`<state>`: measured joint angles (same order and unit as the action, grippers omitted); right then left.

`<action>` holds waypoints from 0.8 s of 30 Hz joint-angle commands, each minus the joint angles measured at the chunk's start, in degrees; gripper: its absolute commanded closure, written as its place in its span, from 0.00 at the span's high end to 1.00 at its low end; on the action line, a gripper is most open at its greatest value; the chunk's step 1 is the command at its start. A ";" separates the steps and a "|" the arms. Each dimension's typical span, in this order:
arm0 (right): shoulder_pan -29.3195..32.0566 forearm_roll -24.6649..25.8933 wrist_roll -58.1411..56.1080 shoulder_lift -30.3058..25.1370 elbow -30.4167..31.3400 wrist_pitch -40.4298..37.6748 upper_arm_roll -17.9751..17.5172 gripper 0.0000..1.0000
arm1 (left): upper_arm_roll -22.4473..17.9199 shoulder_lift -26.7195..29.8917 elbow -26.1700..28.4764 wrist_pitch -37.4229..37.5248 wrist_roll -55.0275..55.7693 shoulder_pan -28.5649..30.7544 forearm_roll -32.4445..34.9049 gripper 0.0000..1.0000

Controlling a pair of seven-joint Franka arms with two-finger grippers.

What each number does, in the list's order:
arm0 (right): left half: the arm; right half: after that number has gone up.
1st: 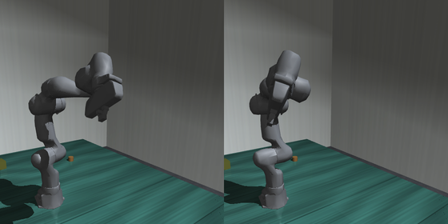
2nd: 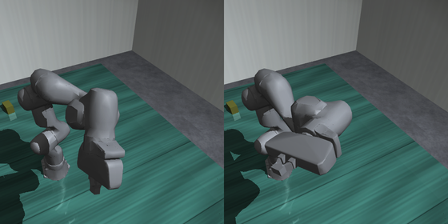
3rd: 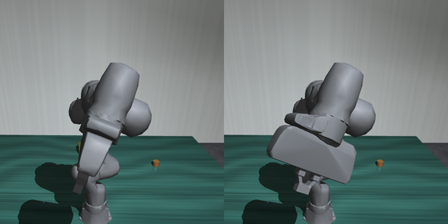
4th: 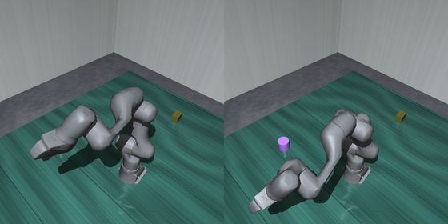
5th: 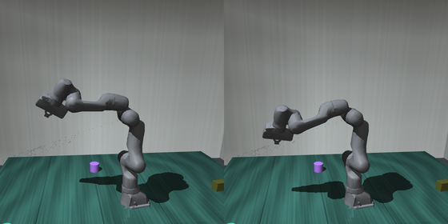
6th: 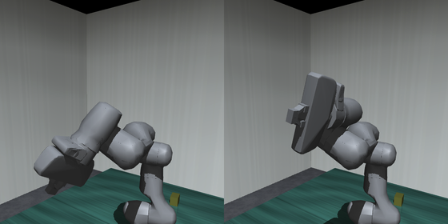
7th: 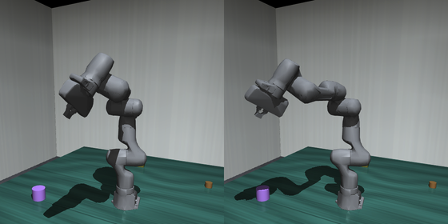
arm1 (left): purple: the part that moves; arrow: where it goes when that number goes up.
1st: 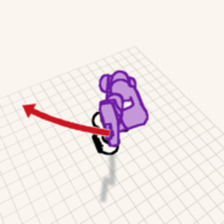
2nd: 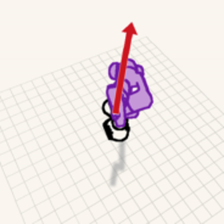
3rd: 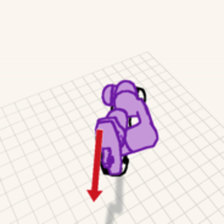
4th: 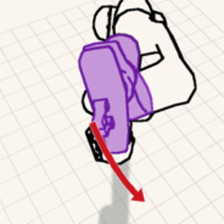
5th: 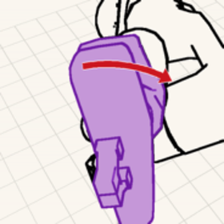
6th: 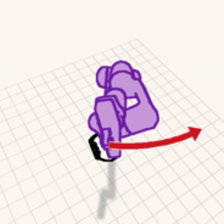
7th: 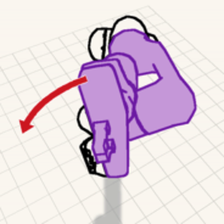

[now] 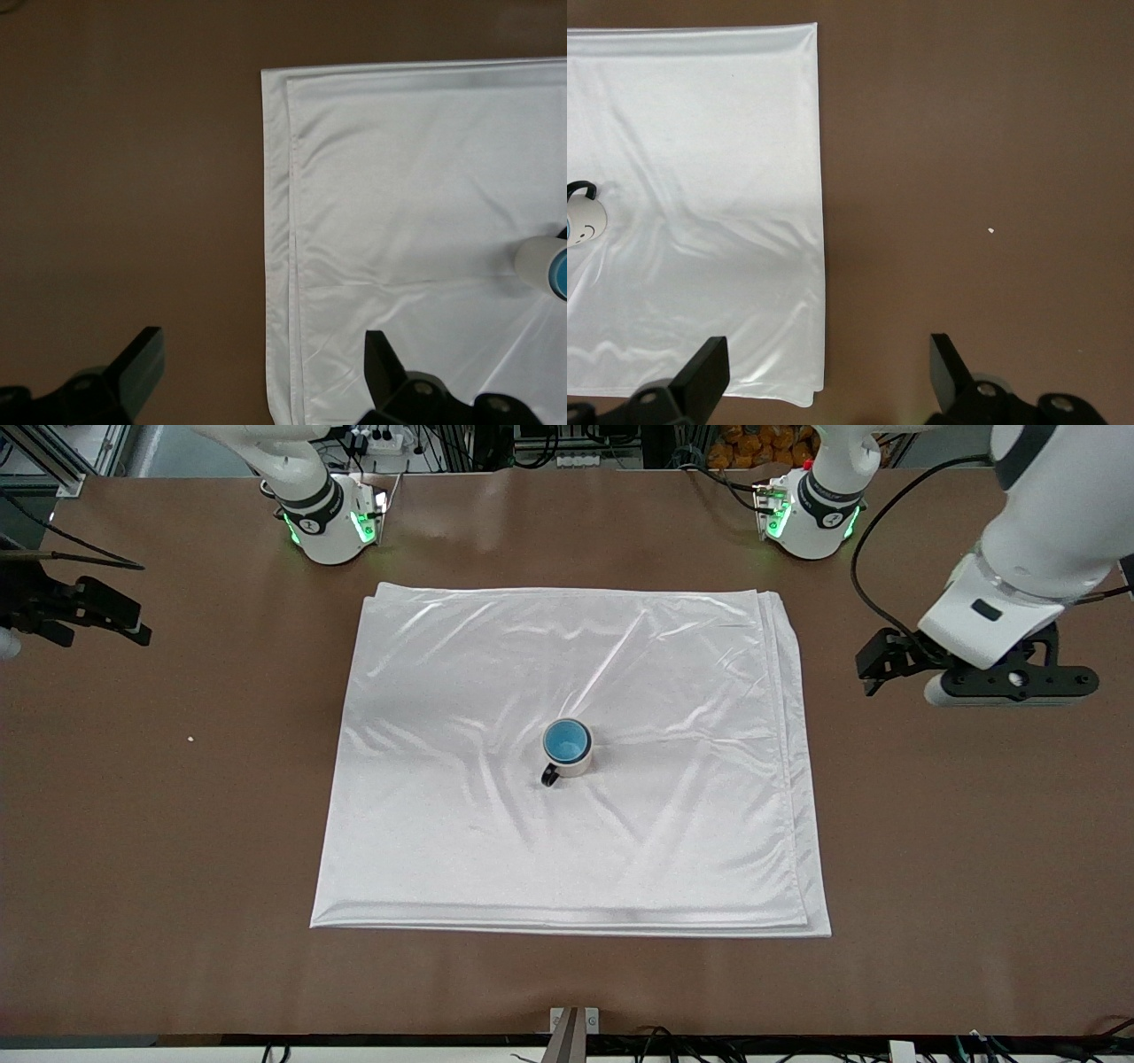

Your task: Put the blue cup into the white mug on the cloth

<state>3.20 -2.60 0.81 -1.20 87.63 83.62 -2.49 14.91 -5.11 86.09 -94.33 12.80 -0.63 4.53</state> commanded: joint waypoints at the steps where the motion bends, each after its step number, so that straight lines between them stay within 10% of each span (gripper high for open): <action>1: 0.05 0.05 -0.55 -0.56 -0.18 -1.09 -0.14 1.00 | 0.73 2.64 3.03 -0.16 -5.59 5.19 -4.53 1.00; 11: 0.23 0.05 -0.63 -0.64 -0.26 -1.18 -0.06 1.00 | 0.65 11.43 16.82 -11.57 -11.65 8.62 -6.54 1.00; 24: 0.05 -0.03 -0.46 -0.56 -0.26 -0.57 -0.50 1.00 | 0.29 10.29 16.39 -11.76 -13.24 10.65 -6.29 1.00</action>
<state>3.19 -2.59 0.77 -1.20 87.63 83.18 -2.68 14.88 4.30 101.35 -104.97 1.13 8.22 -0.90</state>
